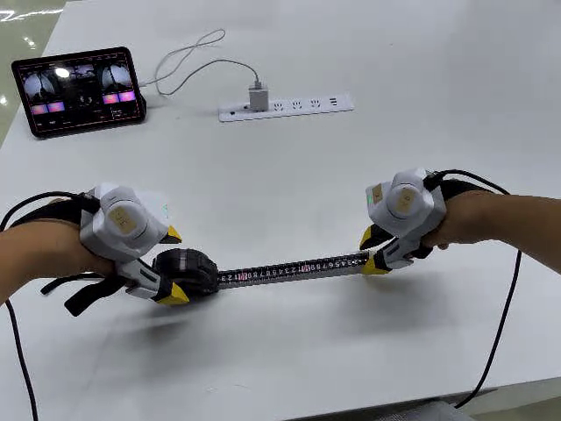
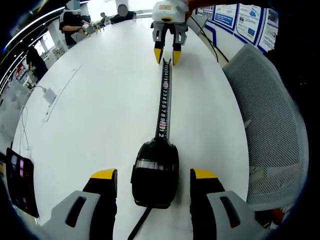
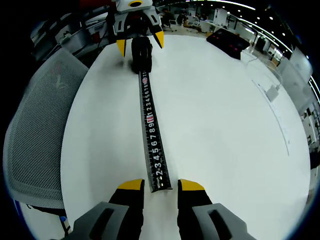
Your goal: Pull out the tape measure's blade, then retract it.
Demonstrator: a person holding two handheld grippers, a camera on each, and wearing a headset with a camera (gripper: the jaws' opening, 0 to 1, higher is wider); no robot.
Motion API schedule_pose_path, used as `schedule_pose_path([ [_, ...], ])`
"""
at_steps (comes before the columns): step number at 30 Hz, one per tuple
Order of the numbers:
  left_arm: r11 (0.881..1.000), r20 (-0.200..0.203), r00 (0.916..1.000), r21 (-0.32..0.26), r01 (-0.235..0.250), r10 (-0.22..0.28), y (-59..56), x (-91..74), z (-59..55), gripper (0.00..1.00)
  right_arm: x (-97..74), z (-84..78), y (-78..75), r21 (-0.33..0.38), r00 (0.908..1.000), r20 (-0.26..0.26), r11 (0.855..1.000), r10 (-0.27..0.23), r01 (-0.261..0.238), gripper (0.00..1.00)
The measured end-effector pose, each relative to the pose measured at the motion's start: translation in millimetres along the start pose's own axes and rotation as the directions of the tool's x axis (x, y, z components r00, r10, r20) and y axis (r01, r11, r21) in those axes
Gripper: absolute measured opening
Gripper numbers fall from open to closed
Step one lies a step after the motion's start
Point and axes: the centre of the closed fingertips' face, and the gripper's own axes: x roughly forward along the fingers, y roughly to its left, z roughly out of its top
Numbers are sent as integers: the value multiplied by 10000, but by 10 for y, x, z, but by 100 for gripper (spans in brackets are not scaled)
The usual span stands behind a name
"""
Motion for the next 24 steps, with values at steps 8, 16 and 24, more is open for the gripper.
schedule_pose_path([
  [8, 9990, 191, 9998, -450, 18, -9, -19, -30, 13, 66, 9, 10, 31, 635, 10000, 38, 9980, -27, 25, 39],
  [16, 9911, 783, 9967, -1328, -93, 198, -6, -60, 75, 86, -10, 43, 27, 1064, 9996, 259, 9943, -74, 46, 48],
  [24, 9832, 817, 9952, -1786, -378, 531, 42, -88, 34, 95, -40, 63, 27, 1520, 9972, 722, 9884, -188, 76, 68],
])
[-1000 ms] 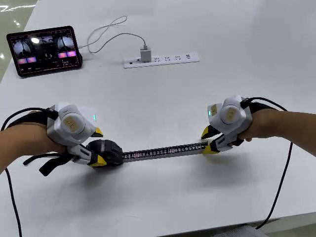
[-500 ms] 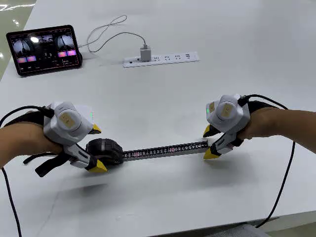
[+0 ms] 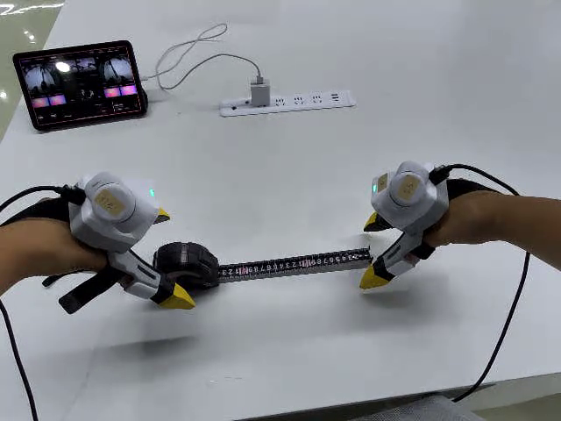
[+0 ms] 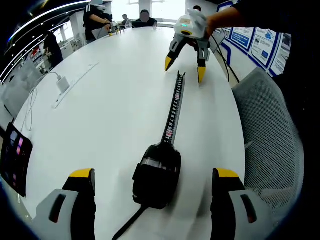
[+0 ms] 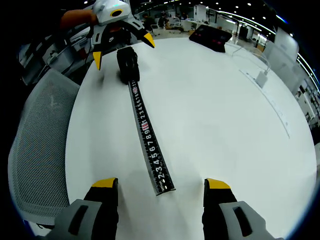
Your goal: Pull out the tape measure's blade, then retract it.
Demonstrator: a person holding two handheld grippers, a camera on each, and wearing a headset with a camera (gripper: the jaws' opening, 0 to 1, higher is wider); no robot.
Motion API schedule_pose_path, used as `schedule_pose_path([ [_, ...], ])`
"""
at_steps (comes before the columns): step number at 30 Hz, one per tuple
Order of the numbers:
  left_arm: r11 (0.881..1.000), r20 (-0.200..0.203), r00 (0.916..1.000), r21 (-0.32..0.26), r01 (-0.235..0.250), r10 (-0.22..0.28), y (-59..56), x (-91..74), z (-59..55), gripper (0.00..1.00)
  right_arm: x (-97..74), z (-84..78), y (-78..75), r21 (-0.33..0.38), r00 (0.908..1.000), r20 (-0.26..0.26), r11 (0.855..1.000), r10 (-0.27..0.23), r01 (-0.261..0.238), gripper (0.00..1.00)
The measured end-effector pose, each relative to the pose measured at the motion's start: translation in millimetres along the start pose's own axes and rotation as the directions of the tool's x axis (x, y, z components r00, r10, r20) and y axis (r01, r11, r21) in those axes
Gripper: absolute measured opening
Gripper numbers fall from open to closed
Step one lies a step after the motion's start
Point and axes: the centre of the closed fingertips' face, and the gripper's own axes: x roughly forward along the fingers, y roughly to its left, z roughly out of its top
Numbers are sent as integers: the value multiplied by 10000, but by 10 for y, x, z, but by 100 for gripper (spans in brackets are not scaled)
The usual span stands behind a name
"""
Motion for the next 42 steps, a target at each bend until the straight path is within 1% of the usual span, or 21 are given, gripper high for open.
schedule_pose_path([
  [3, 9993, 116, 9994, -166, -336, 338, 56, -24, 0, 99, -9, 11, -14, 146, 9997, 224, 9999, -35, 32, 79],
  [4, 9983, 532, 9981, -506, -286, 313, 53, -38, 52, 99, -20, 20, -20, 198, 9995, 315, 9998, -99, 93, 82],
  [5, 9960, 710, 9963, -788, -432, 489, 90, -62, 64, 99, -32, 25, -36, 222, 9990, 381, 9995, -229, 221, 84],
  [7, 9947, 756, 9951, -859, -566, 631, 123, -91, 50, 99, -43, 33, -58, 353, 9979, 535, 9988, -369, 350, 90],
  [9, 9905, 947, 9933, -1264, -539, 661, 127, -114, 45, 99, -62, 59, -84, 783, 9950, 868, 9960, -503, 436, 95],
  [11, 9868, 1063, 9901, -1433, -755, 912, 169, -146, 32, 99, -88, 50, -127, 1087, 9921, 993, 9919, -760, 651, 99],
  [14, 9772, 1436, 9793, -1777, -1161, 1425, 254, -220, 63, 99, -116, 52, -142, 1233, 9888, 1239, 9900, -836, 682, 99],
  [16, 9693, 1491, 9755, -2091, -1290, 1620, 291, -253, 41, 99, -133, 44, -125, 1333, 9881, 1277, 9887, -859, 688, 99],
  [18, 9635, 1558, 9734, -2347, -1289, 1682, 299, -276, 25, 99, -148, 41, -117, 1473, 9862, 1348, 9861, -965, 763, 99],
  [20, 9567, 1650, 9677, -2523, -1453, 1905, 318, -305, 17, 99, -166, 50, -100, 1581, 9832, 1494, 9841, -1047, 807, 99],
  [22, 9425, 2051, 9605, -3127, -1179, 1882, 295, -322, 63, 99, -186, 71, -95, 1630, 9784, 1683, 9823, -1204, 928, 99],
  [23, 9381, 2155, 9549, -3217, -1283, 2045, 323, -346, 67, 99, -196, 79, -94, 1721, 9752, 1772, 9798, -1326, 1020, 99],
  [25, 9396, 2169, 9494, -3051, -1553, 2273, 336, -370, 52, 99, -216, 138, -85, 1892, 9620, 2302, 9765, -1468, 1037, 99],
  [28, 9341, 2262, 9445, -3198, -1589, 2382, 344, -381, 37, 99, -231, 100, -74, 2135, 9577, 2372, 9705, -1632, 1125, 99],
  [31, 9292, 2201, 9461, -3354, -1555, 2377, 342, -376, 6, 99, -240, 48, -68, 2213, 9568, 2346, 9678, -1720, 1197, 99],
  [32, 9314, 2192, 9461, -3275, -1591, 2386, 339, -381, -16, 99, -255, 13, -90, 2309, 9550, 2263, 9631, -1916, 1385, 99],
  [33, 9288, 2179, 9419, -3258, -1767, 2556, 362, -383, -38, 99, -273, -3, -91, 2370, 9535, 2270, 9609, -1984, 1435, 99],
  [36, 9205, 2287, 9399, -3557, -1618, 2536, 343, -381, -77, 99, -340, -9, -99, 2627, 9412, 2495, 9514, -2277, 1606, 99],
  [38, 9203, 2292, 9350, -3468, -1812, 2705, 337, -390, -117, 99, -364, -35, -68, 2694, 9390, 2567, 9500, -2288, 1578, 99],
  [39, 9185, 2288, 9356, -3533, -1776, 2690, 324, -387, -129, 99, -373, -46, -58, 2699, 9371, 2579, 9488, -2353, 1640, 99],
  [42, 9159, 2231, 9334, -3530, -1913, 2810, 307, -396, -178, 99, -421, -77, -35, 2968, 9247, 2819, 9398, -2558, 1695, 99],
])
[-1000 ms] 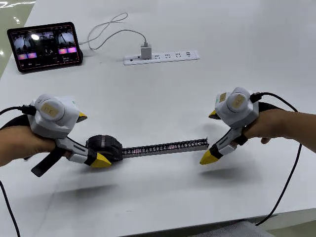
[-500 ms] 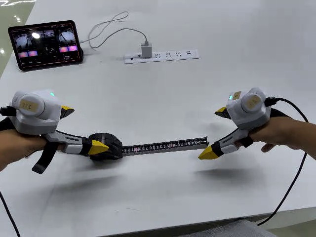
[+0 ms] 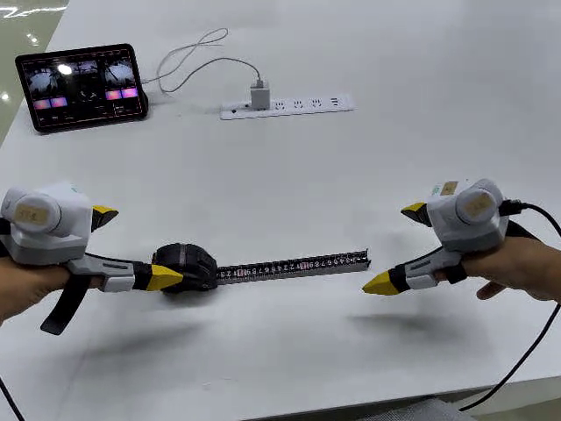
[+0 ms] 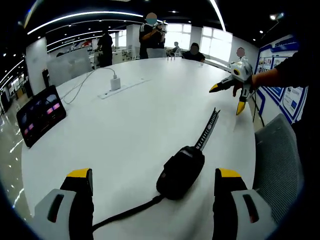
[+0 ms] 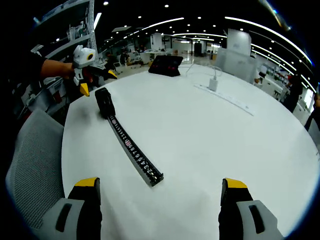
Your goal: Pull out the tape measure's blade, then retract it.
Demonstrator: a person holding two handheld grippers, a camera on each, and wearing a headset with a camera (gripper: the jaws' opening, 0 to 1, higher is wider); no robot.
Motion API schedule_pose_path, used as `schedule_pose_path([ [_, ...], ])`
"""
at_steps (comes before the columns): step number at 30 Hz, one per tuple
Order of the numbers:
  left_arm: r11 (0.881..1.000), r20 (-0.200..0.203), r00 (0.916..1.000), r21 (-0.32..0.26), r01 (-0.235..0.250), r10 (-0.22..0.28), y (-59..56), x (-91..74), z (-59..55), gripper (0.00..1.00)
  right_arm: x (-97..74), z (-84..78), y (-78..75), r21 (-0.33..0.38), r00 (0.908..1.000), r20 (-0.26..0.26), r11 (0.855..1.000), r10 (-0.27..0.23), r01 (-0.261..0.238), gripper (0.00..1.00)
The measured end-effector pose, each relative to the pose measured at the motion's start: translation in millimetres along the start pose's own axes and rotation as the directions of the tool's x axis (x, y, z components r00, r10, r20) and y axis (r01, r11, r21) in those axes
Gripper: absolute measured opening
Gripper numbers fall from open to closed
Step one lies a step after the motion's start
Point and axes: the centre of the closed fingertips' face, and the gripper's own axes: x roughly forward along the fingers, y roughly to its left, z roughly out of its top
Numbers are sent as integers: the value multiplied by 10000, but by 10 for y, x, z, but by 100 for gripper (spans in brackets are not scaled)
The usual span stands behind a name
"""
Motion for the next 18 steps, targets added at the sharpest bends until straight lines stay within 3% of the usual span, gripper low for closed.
schedule_pose_path([
  [10, 9991, 112, 9993, -251, -348, 351, 35, -131, -160, 99, -147, -204, 81, 315, 9997, 81, 9992, -247, 244, 99],
  [12, 9973, 230, 9971, 106, -721, 719, 53, -166, -157, 99, -184, -207, 86, 257, 9994, 174, 9992, -303, 298, 99],
  [13, 9974, 282, 9972, 185, -694, 688, -2, -175, -157, 99, -205, -209, 90, 278, 9992, 203, 9990, -344, 338, 99],
  [18, 9971, 512, 9958, 106, -759, 753, -67, -191, -158, 99, -279, -248, 142, 69, 9990, 161, 9991, -412, 411, 99],
])
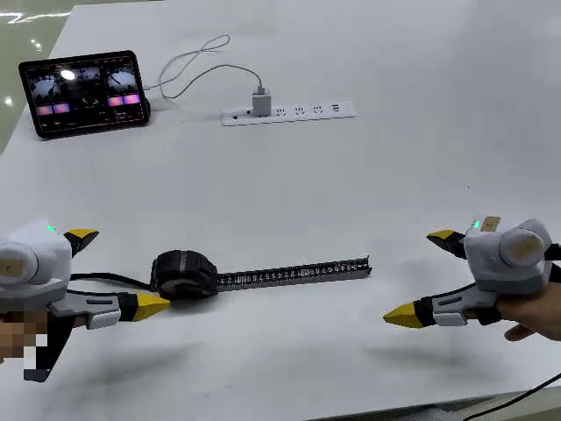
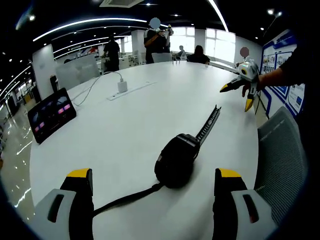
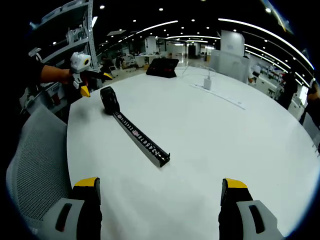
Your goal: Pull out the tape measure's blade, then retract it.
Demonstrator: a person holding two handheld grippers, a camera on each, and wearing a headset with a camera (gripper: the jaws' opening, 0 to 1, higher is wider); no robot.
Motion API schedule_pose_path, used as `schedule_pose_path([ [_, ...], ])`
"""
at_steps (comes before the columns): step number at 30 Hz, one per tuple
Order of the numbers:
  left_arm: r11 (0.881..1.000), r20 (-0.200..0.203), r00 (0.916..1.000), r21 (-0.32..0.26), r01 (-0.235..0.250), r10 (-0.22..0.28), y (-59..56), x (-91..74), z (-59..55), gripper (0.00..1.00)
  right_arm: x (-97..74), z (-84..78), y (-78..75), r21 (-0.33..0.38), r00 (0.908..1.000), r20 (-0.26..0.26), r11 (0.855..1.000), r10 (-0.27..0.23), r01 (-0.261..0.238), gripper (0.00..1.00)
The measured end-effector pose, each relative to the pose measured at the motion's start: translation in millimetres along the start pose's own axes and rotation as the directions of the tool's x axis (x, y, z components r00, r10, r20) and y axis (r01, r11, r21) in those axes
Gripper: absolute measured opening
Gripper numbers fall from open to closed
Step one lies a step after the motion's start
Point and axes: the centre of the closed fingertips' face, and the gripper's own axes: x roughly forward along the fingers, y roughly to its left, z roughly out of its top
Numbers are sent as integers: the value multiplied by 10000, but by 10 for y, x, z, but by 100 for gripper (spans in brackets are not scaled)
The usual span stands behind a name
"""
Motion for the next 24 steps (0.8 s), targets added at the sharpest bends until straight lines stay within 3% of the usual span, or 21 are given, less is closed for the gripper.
schedule_pose_path([
  [5, 9998, 129, 9999, -186, 13, -11, -41, -30, -58, 99, -101, -56, -17, 150, 9997, 93, 9997, -205, 203, 99],
  [10, 10000, 52, 10000, 2, -79, 79, -65, -100, -147, 99, -204, -161, -16, 227, 9992, 9, 9989, -404, 404, 99],
  [13, 9998, 310, 9995, -190, 70, -64, -100, -153, -151, 99, -262, -172, -11, 346, 9986, 133, 9981, -520, 515, 99],
  [24, 9994, 440, 9990, -332, -31, 45, -157, -355, -335, 99, -451, -277, 128, 346, 9970, 278, 9969, -715, 706, 99],
])
